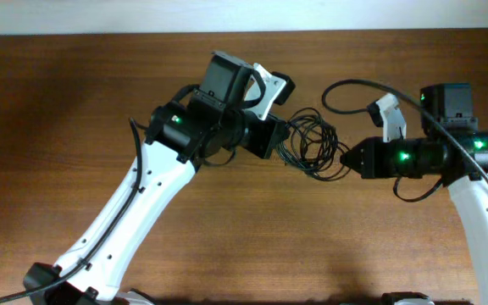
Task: Untangle cables
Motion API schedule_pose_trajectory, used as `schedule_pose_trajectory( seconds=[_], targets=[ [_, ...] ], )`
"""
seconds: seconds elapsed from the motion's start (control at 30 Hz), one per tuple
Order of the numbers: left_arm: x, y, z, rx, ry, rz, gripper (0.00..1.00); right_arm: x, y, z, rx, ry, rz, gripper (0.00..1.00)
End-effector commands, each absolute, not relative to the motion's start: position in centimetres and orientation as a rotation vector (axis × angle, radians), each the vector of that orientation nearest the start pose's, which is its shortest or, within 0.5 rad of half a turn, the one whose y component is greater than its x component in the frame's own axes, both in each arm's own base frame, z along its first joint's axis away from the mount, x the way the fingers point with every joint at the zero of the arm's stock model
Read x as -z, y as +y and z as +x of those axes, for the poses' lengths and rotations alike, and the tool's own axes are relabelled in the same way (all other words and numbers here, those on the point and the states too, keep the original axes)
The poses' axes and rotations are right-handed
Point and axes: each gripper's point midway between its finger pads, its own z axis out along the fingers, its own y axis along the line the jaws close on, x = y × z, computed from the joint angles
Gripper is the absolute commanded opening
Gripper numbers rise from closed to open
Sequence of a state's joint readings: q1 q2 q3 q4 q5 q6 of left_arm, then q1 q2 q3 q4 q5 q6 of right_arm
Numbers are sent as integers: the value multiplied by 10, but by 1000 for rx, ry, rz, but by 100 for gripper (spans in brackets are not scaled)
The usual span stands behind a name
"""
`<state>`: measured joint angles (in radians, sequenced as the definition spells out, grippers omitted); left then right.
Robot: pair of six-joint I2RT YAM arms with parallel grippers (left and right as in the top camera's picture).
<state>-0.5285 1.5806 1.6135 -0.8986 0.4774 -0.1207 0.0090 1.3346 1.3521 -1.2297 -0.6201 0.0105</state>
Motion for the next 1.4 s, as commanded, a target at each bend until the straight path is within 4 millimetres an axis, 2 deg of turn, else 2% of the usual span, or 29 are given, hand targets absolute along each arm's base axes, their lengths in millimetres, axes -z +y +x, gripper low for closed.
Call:
schedule_pose_trajectory(
  seconds=[0.0, 0.07, 0.17, 0.37, 0.5, 0.57, 0.67, 0.73, 0.8, 0.83, 0.93, 1.03, 1.17, 1.2, 1.27, 1.3, 1.37],
  targets=[
    [-271, -245, 345, 642, 2390, 612, 0, -209, 50, 276, -432, 2801, -51, 4],
    [-269, -239, 349, 587, 2395, 591, 0, -205, 41, 274, -355, 2822, -28, 4],
    [-261, -213, 361, 374, 2422, 522, 0, -203, 29, 274, -264, 2838, 32, 4],
    [-250, -180, 363, 142, 2480, 458, 0, -203, 28, 275, -253, 2834, 33, 4],
    [-249, -190, 356, 223, 2493, 495, 0, -204, 35, 275, -316, 2828, 22, 4],
    [-249, -197, 352, 255, 2477, 589, 0, -204, 35, 275, -313, 2825, 21, 4],
    [-248, -198, 350, 236, 2445, 712, 0, -204, 25, 278, -233, 2820, 29, 4],
    [-247, -178, 360, 87, 2451, 654, 0, -202, 4, 280, -72, 2820, 138, 4],
    [-250, -138, 372, -138, 2472, 402, 0, -202, -13, 280, 52, 2802, 267, 4],
    [-254, -112, 375, -269, 2467, 228, 0, -203, -18, 280, 85, 2794, 306, 4],
    [-255, -91, 375, -352, 2465, 117, 0, -203, -18, 281, 84, 2792, 306, 4],
    [-255, -83, 375, -362, 2469, 57, 0, -203, -19, 282, 93, 2786, 307, 4],
    [-255, -58, 377, -400, 2468, -82, 0, -205, -32, 281, 189, 2765, 365, 4],
    [-254, -55, 376, -388, 2475, -113, 0, -205, -31, 281, 188, 2765, 365, 4],
    [-247, -65, 375, -274, 2522, -105, 0, -204, -26, 282, 144, 2773, 357, 4],
    [-242, -77, 373, -177, 2556, -79, 0, -203, -19, 282, 89, 2780, 348, 4],
    [-236, -109, 369, 42, 2610, 92, 0, -203, -6, 282, -16, 2794, 302, 4]
  ],
)
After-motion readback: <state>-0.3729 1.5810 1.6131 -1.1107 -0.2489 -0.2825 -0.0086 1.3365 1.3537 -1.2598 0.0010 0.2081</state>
